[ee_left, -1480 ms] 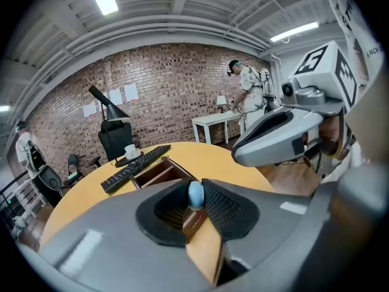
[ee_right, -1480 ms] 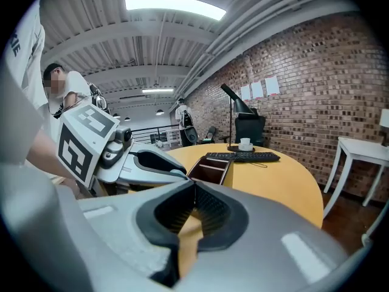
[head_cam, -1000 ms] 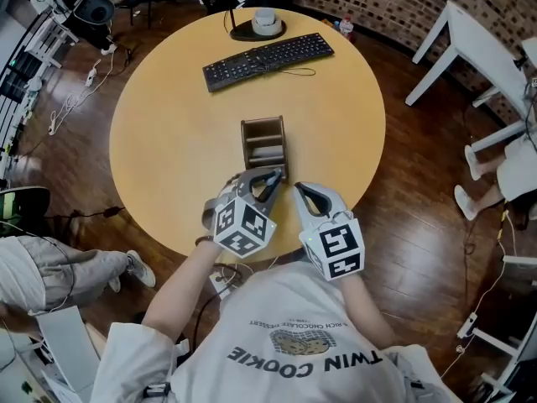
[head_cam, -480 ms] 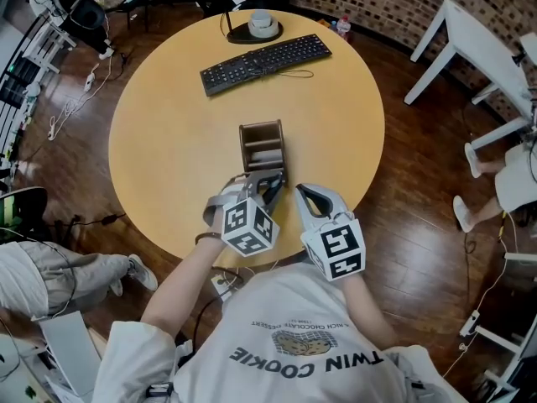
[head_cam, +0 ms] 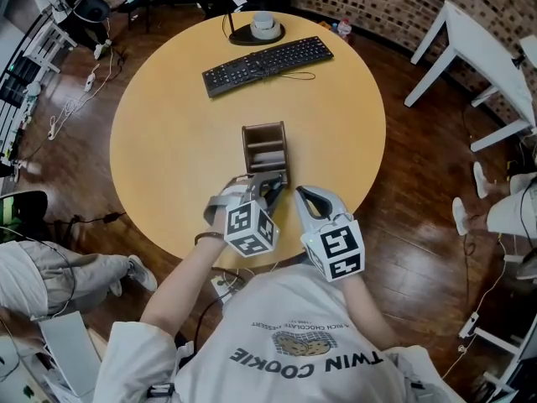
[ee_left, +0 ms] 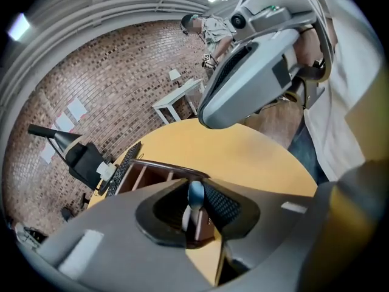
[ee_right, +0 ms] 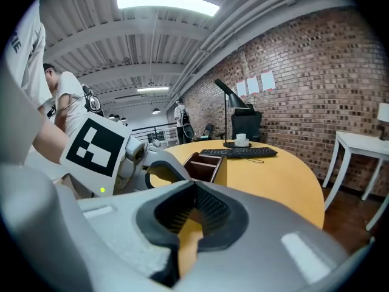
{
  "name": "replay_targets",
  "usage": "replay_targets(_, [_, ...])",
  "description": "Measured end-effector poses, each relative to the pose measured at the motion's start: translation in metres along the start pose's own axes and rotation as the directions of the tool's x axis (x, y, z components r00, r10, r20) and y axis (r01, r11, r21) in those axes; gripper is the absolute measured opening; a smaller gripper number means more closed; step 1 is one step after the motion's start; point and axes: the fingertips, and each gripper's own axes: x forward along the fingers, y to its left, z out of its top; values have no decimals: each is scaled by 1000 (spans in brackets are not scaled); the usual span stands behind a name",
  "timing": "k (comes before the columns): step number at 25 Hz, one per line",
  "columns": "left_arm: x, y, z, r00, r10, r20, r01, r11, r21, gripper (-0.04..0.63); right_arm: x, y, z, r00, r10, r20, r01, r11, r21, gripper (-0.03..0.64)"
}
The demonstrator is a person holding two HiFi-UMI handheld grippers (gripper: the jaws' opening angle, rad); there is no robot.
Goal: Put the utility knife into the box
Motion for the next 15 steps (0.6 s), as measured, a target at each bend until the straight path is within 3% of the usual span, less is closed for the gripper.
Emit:
replay_targets(7, [-3, -4, 1, 1000, -29, 8, 29, 1000, -3, 129, 0, 5, 4, 1000, 7, 4, -7, 1000, -8, 3])
replay_targets(15, [-14, -8, -1, 1000, 12, 11, -12, 1000, -19, 132, -10, 16, 0, 1000, 12, 10, -12, 1000, -13, 3])
